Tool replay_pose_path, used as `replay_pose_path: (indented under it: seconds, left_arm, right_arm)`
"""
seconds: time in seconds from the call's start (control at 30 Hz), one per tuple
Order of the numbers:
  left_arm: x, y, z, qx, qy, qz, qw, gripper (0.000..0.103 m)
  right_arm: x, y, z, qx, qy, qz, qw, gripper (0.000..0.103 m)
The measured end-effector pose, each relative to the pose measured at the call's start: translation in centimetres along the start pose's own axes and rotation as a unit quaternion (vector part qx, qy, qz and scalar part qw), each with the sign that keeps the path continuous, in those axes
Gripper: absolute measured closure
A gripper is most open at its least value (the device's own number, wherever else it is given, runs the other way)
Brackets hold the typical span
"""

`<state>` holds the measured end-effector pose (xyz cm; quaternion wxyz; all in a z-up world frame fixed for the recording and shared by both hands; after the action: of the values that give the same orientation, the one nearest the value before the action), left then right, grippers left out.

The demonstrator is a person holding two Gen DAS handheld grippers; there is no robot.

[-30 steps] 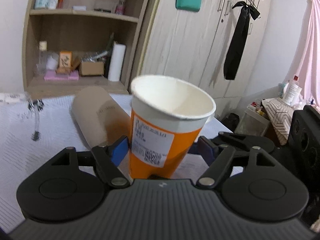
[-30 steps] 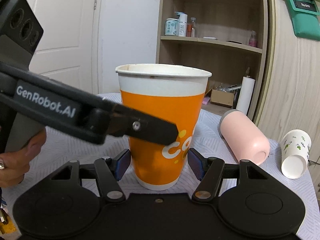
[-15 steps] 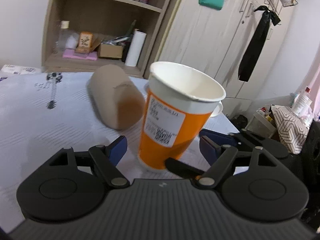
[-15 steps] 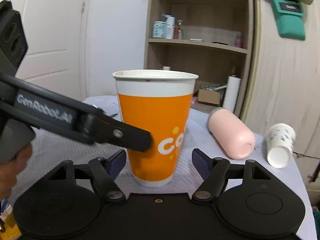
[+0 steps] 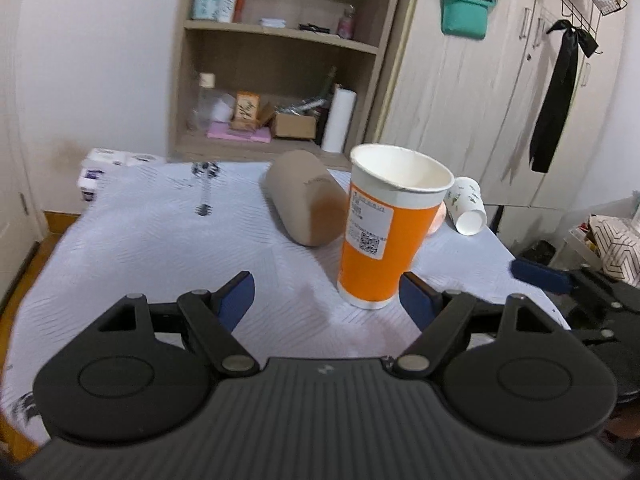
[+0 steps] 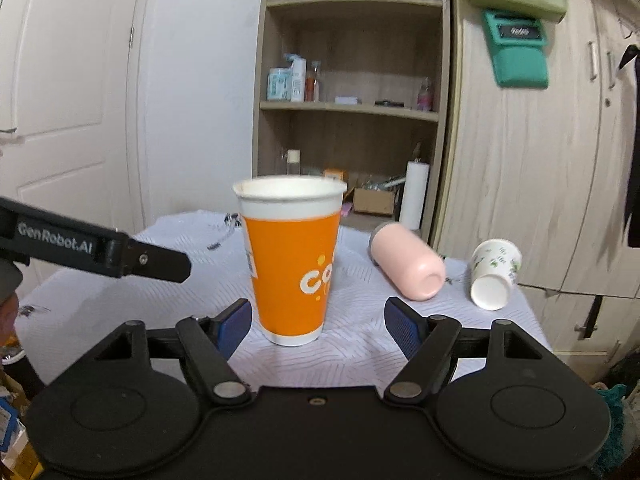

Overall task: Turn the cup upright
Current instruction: 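Open the right gripper and pull both grippers back from the cup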

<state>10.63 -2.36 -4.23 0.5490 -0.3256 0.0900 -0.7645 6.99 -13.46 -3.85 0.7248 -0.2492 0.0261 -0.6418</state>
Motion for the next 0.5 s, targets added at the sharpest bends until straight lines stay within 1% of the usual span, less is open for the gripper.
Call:
replay_pose_path:
  seconds: [0.1, 0.17, 0.23, 0.33, 0.4, 0.43, 0.5]
  left_arm:
    - [-0.1, -2.0, -0.3, 0.013, 0.003, 0.013, 0.9998, 0.022]
    - [0.0, -3.0, -0.7, 0.017, 0.012, 0.017, 0.9996, 0.022]
    - [0.0, -3.9, -1.1, 0.026, 0.024, 0.029, 0.9989, 0.022]
    - [-0.1, -4.5, -1.8, 0.026, 0.029, 0.042, 0.9984, 0.022]
    - [-0.4, -4.8, -2.1, 0.023, 0.024, 0.046, 0.9984, 0.022]
    - [-0.5, -4.9, -2.2, 0.023, 0.021, 0.048, 0.9983, 0.022]
    - [-0.6, -5.0, -2.3, 0.025, 0.021, 0.051, 0.9982, 0.022]
  right_arm:
    - [0.2, -1.9, 0.4, -0.001, 0.002, -0.014, 1.000, 0.025]
    - [0.5, -2.8, 0.3, -0.015, 0.013, -0.028, 0.999, 0.025]
    - [1.0, -3.2, -0.1, -0.031, 0.035, -0.038, 0.998, 0.025]
    - [1.4, -3.8, -1.0, -0.043, 0.065, -0.046, 0.996, 0.025]
    - [1.3, -4.2, -1.2, -0.043, 0.064, -0.053, 0.996, 0.025]
    - [1.2, -4.4, -1.2, -0.042, 0.059, -0.058, 0.996, 0.024]
    - [1.2, -4.9, -1.1, -0.038, 0.047, -0.076, 0.995, 0.014]
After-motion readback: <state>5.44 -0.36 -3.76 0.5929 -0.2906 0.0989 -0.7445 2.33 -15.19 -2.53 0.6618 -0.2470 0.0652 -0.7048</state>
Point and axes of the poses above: each gripper's, at about its wrist camera, not at the fingertips, and y roughly the way its jaws point, x to its right, z to its top, the point moved 9 cm from there along y, roughly the way its jaws point, and after that the axes turned 15 degrees about -y, right-handed, at the moved point
